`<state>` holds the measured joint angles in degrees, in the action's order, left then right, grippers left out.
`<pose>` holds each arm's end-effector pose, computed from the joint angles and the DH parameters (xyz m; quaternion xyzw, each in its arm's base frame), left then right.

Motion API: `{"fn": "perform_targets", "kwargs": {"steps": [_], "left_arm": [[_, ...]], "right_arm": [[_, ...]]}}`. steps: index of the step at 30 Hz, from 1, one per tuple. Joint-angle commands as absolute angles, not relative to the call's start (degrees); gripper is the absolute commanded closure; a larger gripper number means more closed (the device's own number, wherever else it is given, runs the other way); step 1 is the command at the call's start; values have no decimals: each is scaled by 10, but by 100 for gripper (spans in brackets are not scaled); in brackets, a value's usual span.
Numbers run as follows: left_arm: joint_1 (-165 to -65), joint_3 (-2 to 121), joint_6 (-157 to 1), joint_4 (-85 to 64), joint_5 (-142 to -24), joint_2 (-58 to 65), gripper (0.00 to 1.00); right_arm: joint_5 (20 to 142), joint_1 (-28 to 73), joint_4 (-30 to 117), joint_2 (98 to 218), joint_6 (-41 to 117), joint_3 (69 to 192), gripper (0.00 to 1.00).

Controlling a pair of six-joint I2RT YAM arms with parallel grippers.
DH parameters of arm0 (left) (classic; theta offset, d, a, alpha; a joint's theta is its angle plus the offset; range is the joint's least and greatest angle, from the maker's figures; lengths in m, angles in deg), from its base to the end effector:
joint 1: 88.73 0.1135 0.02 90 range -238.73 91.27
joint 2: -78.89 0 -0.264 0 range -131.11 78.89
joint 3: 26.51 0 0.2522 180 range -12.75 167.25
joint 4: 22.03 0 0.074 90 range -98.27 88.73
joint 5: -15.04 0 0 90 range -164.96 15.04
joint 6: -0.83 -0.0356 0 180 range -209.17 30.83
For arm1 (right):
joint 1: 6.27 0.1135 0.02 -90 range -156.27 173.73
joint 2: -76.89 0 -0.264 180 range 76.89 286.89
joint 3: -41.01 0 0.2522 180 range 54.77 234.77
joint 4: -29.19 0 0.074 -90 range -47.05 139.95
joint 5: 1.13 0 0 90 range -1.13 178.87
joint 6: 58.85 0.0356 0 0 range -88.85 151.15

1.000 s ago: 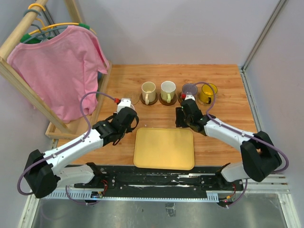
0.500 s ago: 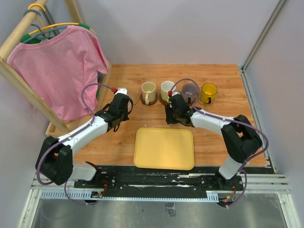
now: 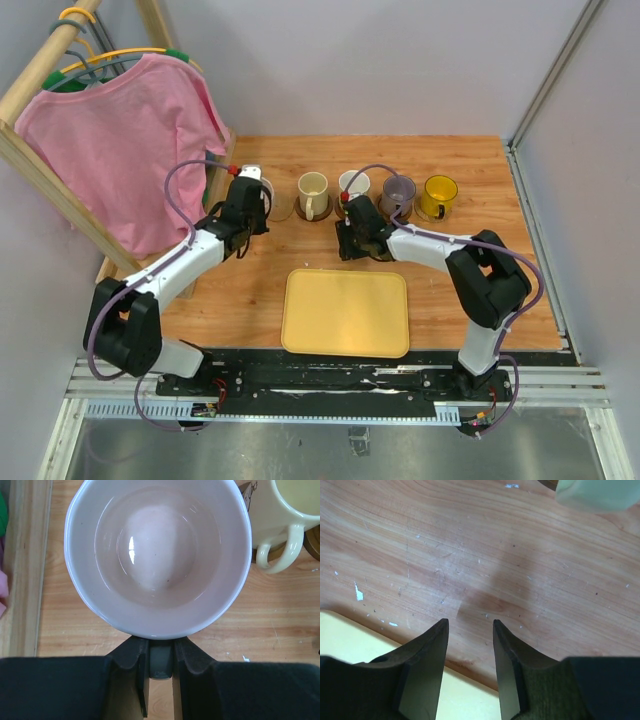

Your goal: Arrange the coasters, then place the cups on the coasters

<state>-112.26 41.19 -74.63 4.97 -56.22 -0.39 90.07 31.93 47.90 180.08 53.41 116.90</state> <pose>0.2816 -0.1101 0.2551 -0.0007 0.8918 -0.0009 0.4525 0.2995 0.2347 0.1760 -0.1247 0.9188 0.1802 0.3285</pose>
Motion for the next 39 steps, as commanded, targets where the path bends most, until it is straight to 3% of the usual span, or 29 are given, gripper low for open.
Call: {"fn": "perform_targets", "kwargs": {"steps": [1, 30, 39], "left_arm": [[-1112, 449, -758, -8, -577, -21, 99], [-1102, 505, -756, -11, -634, -117, 99], [-1093, 525, -769, -20, -640, -148, 100]], "right_arm": [[893, 342, 491, 1807, 528, 1182, 58], [918, 390, 512, 1819, 522, 1179, 58], [1010, 385, 523, 1800, 503, 1210, 57]]}}
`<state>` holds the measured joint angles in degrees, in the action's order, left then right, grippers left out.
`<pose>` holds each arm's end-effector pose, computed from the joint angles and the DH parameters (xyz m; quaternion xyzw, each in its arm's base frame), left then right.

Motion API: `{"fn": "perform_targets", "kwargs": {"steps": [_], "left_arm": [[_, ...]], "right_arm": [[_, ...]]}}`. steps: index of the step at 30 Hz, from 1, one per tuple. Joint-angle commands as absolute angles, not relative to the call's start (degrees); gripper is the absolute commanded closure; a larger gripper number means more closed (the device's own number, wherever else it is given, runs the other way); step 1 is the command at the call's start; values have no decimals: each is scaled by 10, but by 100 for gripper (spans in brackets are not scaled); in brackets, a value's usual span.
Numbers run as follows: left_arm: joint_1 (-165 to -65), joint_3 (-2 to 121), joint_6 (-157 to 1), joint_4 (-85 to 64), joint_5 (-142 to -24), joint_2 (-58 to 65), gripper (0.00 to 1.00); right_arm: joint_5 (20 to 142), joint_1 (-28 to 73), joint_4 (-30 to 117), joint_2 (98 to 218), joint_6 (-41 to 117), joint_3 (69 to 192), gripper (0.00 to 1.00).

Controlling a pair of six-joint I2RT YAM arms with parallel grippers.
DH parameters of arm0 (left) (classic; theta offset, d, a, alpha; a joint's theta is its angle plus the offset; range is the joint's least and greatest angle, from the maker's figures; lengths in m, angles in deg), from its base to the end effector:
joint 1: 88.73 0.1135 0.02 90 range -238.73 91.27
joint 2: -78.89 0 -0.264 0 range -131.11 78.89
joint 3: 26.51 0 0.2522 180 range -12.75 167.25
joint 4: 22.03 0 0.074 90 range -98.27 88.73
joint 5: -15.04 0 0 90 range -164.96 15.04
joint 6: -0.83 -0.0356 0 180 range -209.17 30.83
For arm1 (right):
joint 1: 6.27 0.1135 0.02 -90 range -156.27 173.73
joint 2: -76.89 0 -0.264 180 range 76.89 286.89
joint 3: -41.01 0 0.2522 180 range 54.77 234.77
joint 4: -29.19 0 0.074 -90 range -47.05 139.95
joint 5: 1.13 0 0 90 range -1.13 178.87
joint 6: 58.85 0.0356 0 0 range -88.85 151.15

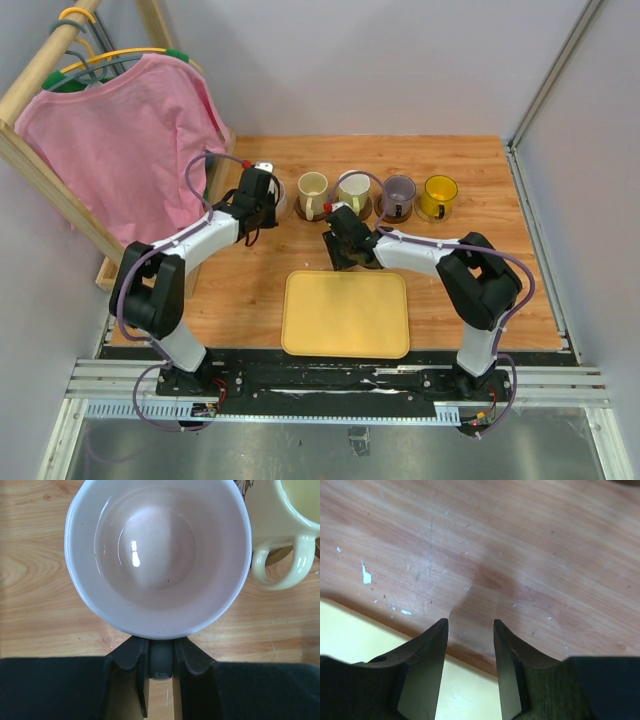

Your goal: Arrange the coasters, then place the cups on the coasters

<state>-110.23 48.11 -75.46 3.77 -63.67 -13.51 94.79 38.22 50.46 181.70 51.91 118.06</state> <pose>0.3283 -0.1218 0.2252 0.0235 0.9151 -0.0324 0.4012 0.2754 0.2654 0.1687 -0.1747 0.9192 0.1477 0.3204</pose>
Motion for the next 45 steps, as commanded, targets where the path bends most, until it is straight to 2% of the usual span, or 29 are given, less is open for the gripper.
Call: {"fn": "perform_targets", "kwargs": {"steps": [1, 15, 24, 45], "left_arm": [[-1092, 531, -771, -18, -640, -153, 99], [-1086, 633, -791, 67, -642, -242, 99], [-1086, 638, -781, 79, -645, -252, 100], [-1085, 627, -780, 62, -634, -260, 99]], "right_arm": [[1019, 384, 523, 1789, 498, 1211, 57], [1181, 364, 561, 1535, 490, 1136, 51], [1222, 319, 583, 1399, 521, 1069, 49], [1205, 314, 596, 1388, 541, 1057, 48]]}}
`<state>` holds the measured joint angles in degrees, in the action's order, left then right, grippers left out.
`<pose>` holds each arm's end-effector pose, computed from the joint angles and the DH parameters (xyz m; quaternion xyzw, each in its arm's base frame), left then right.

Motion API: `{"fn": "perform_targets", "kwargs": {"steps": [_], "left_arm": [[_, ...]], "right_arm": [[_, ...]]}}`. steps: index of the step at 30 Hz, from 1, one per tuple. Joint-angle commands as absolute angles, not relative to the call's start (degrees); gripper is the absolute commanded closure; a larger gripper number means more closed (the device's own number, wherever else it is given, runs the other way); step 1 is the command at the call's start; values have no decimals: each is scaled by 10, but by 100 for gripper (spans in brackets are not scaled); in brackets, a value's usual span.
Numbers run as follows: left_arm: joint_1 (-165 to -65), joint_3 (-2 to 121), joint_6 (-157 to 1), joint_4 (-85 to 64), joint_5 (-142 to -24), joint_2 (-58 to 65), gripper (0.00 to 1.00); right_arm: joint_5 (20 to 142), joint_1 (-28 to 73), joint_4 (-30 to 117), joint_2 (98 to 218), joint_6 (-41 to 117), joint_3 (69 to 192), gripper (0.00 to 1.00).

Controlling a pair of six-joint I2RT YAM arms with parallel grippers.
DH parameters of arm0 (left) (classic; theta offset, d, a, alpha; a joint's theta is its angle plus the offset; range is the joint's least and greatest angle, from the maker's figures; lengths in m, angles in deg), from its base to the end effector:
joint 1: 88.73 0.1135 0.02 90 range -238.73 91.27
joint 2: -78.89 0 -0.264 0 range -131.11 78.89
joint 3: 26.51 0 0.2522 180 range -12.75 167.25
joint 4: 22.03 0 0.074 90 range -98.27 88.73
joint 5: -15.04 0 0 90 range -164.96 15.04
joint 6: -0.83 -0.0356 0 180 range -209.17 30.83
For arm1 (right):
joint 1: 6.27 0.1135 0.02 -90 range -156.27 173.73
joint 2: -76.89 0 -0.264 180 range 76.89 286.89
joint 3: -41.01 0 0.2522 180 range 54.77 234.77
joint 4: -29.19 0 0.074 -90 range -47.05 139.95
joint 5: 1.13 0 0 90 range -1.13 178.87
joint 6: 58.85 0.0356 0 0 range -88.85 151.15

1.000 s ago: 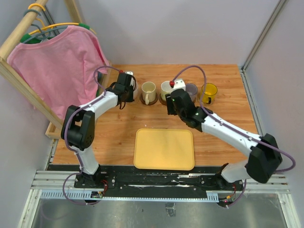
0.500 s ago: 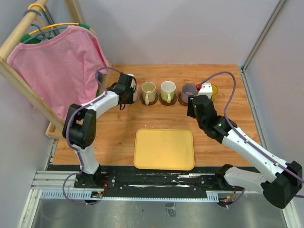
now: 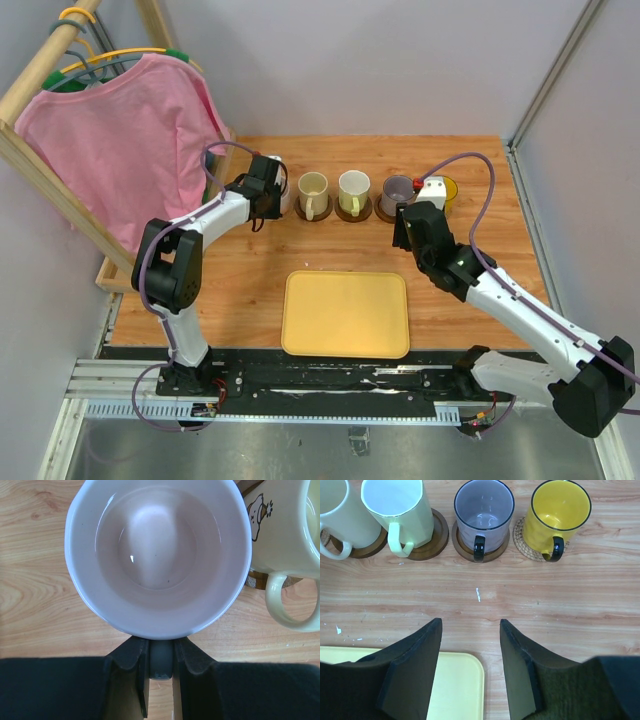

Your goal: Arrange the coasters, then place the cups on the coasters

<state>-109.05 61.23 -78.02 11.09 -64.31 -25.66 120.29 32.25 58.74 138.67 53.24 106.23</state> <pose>0.3754 -0.1320 0.2127 0.0431 0.9350 -0.0086 0.3520 0.1998 0.1353 0.3153 0.0251 0.8289 0.0586 0.5557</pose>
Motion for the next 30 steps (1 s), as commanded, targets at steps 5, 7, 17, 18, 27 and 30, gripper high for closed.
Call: {"fn": "perform_targets", "kwargs": {"steps": [5, 7, 17, 18, 27, 30], "left_arm": [[-1086, 629, -778, 55, -635, -268, 99], [-1085, 629, -777, 56, -636, -270, 100], [-1086, 621, -771, 52, -627, -273, 100], [-1086, 621, -771, 53, -625, -271, 99], [-1086, 609, -764, 74, -591, -246, 25], [-1085, 605, -761, 75, -589, -239, 12]], "right_arm": [[1206, 314, 596, 1386, 542, 1053, 48], [1207, 314, 596, 1385, 543, 1052, 48], [1198, 313, 595, 1386, 542, 1052, 48], [1196, 313, 595, 1385, 542, 1052, 48], [1183, 313, 590, 1388, 544, 1052, 47], [1180, 313, 589, 1391, 545, 1052, 47]]}}
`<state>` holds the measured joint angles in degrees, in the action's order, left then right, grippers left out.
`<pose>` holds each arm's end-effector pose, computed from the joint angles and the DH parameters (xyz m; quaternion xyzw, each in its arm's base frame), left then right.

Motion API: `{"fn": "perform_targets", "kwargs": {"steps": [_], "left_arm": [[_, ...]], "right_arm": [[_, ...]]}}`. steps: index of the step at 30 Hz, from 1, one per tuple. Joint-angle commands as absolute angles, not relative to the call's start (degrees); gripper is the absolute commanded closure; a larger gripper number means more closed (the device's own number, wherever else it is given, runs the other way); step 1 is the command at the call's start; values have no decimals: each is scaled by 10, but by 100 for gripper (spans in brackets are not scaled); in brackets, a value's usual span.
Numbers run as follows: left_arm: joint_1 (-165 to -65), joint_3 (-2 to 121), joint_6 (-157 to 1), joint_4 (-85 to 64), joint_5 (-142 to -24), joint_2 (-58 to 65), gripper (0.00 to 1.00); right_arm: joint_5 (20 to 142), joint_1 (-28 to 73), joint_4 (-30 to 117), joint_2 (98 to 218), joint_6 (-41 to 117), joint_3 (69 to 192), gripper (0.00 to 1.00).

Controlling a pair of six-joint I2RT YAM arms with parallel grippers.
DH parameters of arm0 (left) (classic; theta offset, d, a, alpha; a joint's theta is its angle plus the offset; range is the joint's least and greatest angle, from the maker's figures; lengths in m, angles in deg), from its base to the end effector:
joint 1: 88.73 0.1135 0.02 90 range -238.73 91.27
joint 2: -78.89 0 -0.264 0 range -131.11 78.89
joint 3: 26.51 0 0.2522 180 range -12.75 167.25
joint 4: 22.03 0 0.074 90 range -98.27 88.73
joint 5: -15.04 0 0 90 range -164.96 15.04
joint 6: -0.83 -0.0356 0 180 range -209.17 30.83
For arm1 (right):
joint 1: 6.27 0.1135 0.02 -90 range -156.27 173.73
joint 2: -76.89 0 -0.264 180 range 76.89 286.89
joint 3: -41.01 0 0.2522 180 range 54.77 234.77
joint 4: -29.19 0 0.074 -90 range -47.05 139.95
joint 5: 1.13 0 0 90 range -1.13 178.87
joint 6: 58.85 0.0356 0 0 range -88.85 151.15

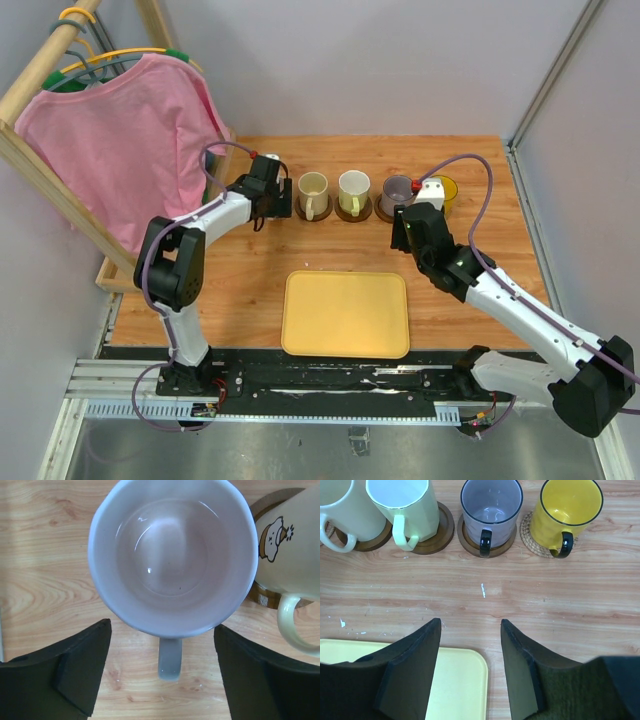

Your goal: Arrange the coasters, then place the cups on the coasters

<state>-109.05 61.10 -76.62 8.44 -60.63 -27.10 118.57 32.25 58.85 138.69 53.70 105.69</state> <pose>0.3814 -0.1318 0.2061 0.0192 0.9297 0.0133 0.3675 0.1994 0.1362 0.3116 0.0187 0.8339 0.0694 0.5473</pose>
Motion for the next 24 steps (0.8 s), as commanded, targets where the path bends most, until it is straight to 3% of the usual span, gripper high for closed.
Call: {"fn": "perform_targets", "kwargs": {"steps": [1, 9, 16, 20, 24], "left_arm": [[-1086, 605, -760, 77, -588, -237, 8], [-1086, 593, -760, 100, -577, -199, 6], [-1086, 536, -751, 100, -563, -78, 5], [-1086, 509, -729, 102, -540, 16, 5], [-1086, 493, -716, 114, -533, 100, 0]], "right_arm": [[1179, 313, 590, 1391, 545, 1052, 47], [1182, 313, 593, 1388, 543, 1056, 47], [1217, 300, 605, 1360, 524, 1060, 44], [1215, 241, 608, 1334, 521, 1047, 40], [1167, 132, 627, 1305, 544, 1036, 29]]}}
